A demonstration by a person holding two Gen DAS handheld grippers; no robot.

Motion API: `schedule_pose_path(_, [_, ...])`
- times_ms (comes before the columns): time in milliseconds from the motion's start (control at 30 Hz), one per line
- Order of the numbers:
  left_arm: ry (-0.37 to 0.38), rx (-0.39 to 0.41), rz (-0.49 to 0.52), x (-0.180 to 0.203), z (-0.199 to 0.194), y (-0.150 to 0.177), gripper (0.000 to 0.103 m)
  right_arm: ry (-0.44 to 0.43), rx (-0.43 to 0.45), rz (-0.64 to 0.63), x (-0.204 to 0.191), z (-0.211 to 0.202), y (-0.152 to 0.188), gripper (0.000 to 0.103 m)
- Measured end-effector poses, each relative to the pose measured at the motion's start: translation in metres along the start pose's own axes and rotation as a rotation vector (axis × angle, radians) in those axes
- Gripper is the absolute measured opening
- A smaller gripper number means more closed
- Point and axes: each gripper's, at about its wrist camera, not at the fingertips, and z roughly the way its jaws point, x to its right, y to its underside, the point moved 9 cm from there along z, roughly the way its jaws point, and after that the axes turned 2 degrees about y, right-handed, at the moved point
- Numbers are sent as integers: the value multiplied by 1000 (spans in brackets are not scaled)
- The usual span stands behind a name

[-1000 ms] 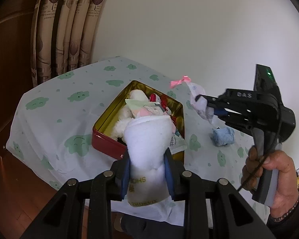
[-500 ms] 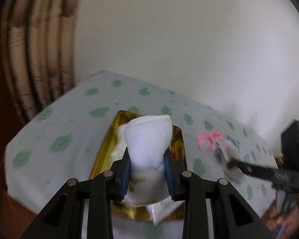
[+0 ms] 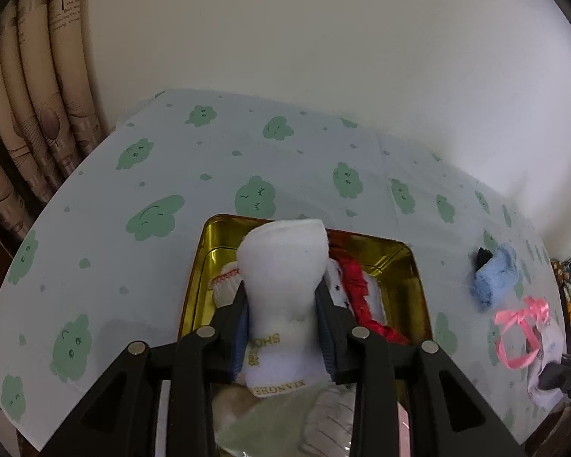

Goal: Organize soft objects
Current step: 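Carry the tissue packet with the right gripper toward the tin box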

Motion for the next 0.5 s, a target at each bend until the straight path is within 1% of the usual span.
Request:
schedule_pose_path(33, [2, -14, 13, 0, 3, 0, 39, -2, -4, 1, 0, 2, 0, 18])
schedule_pose_path(67, [-11, -18, 20, -1, 4, 0, 44, -6, -8, 0, -2, 4, 0, 18])
schedule_pose_path(100, [-43, -14, 25, -5, 4, -1, 51, -8, -9, -2, -2, 4, 1, 18])
schedule_pose_path(133, [-69, -9, 26, -8, 3, -2, 54, -12, -10, -5, -4, 5, 1, 18])
schedule_pose_path(167, [-91, 2, 24, -11, 0, -4, 55, -15, -12, -8, -5, 5, 2, 18])
schedule_pose_path(267, [-92, 40, -13, -16, -14, -7, 55, -30, -16, -20, -14, 8, -1, 18])
schedule_pose_path(333, [-48, 78, -48, -15, -29, -8, 57, -46, -17, -29, -24, 13, -6, 19])
schedule_pose_path(367, [-25, 90, -59, -14, -33, -8, 64, -46, -17, -33, -27, 15, -7, 19])
schedule_pose_path(400, [15, 97, -65, -12, -38, -8, 69, -51, -19, -36, -33, 20, -10, 19])
schedule_pose_path(433, [49, 98, -63, -9, -40, -9, 70, -62, -21, -35, -38, 24, -13, 19])
schedule_pose_path(467, [68, 95, -63, -8, -42, -8, 70, -69, -23, -37, -40, 27, -14, 19])
schedule_pose_path(500, [61, 97, -67, -9, -44, -9, 70, -68, -25, -42, -45, 32, -17, 19])
